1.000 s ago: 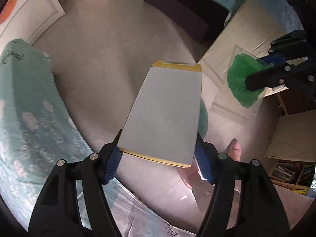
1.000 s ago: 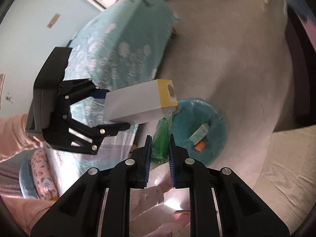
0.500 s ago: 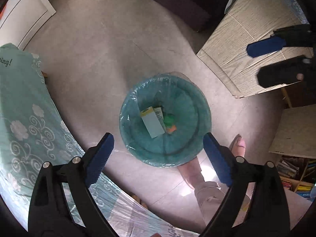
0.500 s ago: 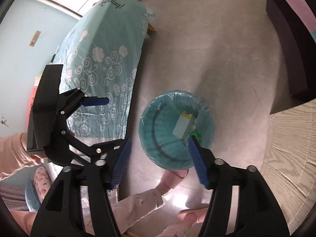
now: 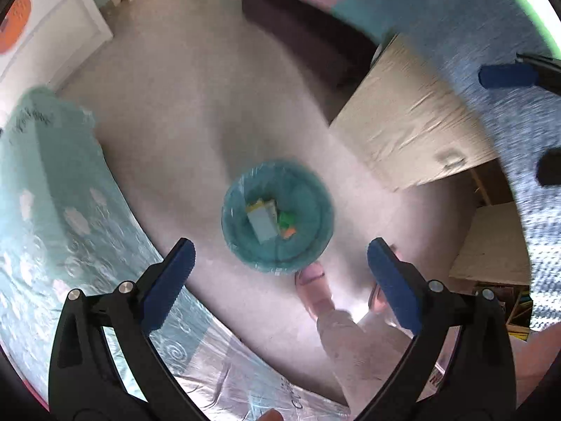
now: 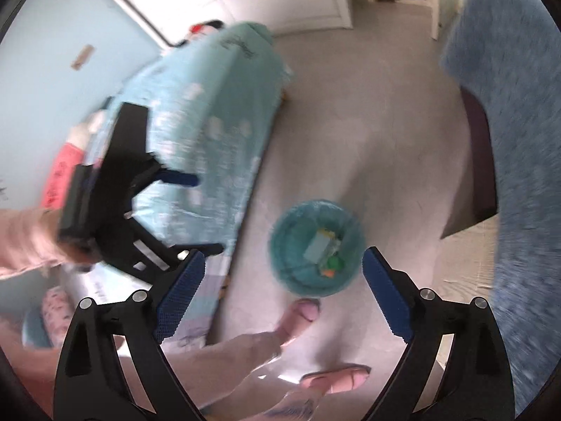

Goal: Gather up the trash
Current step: 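Move both open grippers back over the bed toward the remaining trash, then grasp the blue pouch bag with the left gripper while the right gripper grasps the dark blue box, then carry the blue pouch and dark blue box over the wastebasket with both grippers, then open both grippers to drop the pouch and box into the wastebasket, then move both open grippers back over the bed toward the white stick and red box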

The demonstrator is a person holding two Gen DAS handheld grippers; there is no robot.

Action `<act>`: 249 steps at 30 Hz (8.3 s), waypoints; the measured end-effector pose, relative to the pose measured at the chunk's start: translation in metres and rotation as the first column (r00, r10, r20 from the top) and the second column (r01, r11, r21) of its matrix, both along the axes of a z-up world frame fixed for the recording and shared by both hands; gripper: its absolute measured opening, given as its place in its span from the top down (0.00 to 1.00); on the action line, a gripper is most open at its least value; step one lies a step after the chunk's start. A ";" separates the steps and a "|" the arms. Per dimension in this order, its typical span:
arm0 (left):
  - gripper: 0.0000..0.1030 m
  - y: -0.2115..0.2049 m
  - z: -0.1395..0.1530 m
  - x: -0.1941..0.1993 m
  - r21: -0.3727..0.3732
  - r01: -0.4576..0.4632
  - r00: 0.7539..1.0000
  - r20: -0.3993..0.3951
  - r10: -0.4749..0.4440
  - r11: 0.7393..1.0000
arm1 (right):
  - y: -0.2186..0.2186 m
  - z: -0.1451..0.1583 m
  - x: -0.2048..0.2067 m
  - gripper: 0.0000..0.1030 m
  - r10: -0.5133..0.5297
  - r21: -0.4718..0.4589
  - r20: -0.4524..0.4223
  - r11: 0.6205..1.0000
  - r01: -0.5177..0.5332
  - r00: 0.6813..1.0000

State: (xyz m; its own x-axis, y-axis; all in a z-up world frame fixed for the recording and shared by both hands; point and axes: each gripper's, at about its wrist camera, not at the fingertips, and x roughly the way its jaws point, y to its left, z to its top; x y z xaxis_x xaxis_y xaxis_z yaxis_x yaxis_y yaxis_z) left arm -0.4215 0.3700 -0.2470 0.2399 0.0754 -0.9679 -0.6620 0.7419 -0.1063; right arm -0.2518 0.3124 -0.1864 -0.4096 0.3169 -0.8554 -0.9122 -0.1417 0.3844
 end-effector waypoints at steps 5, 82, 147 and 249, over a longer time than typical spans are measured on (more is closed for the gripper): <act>0.06 -0.018 0.071 0.034 0.110 0.145 0.989 -0.021 -0.144 0.983 | -0.045 0.097 0.047 0.12 -0.144 0.141 0.006 0.980 0.142 0.990; 0.39 -0.291 0.125 0.607 0.151 0.917 0.371 0.011 -0.929 0.368 | -0.383 0.064 0.441 0.42 -0.571 0.084 0.288 0.815 0.573 0.769; 0.67 -0.098 0.167 0.171 0.203 0.252 0.966 0.001 -0.257 0.946 | -0.102 0.143 0.146 0.48 0.187 0.208 0.183 0.952 -0.224 0.965; 0.06 -0.256 0.214 0.382 0.252 0.727 0.612 0.183 -0.769 0.639 | -0.385 0.204 0.272 0.12 -0.649 0.363 0.176 0.742 0.564 0.740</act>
